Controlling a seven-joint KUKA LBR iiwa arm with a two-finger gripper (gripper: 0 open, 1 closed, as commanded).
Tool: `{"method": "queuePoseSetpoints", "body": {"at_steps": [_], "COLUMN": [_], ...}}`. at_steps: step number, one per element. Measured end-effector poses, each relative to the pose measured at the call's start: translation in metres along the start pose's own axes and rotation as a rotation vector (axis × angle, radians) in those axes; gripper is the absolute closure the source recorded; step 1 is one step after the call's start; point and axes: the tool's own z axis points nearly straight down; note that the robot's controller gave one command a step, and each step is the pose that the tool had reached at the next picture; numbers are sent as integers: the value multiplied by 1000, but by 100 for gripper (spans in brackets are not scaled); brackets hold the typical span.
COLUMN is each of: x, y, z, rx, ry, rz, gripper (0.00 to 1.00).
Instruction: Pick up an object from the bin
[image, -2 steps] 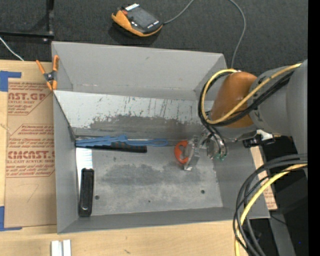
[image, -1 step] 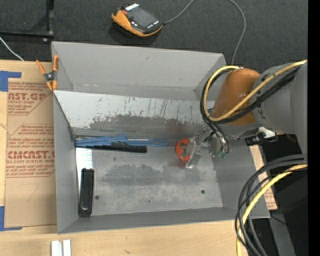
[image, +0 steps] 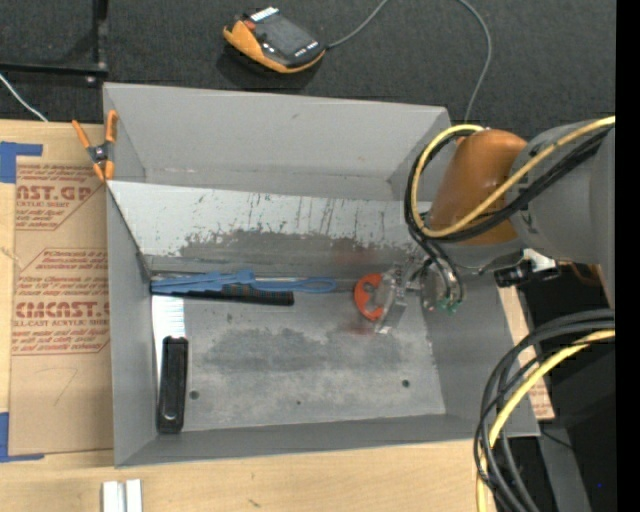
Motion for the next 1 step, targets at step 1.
{"method": "queuePoseSetpoints", "body": {"at_steps": [1], "x": [0], "y": [0], "z": [-17], "rx": [0], "ry": [-1], "rz": [0], "gripper": [100]}}
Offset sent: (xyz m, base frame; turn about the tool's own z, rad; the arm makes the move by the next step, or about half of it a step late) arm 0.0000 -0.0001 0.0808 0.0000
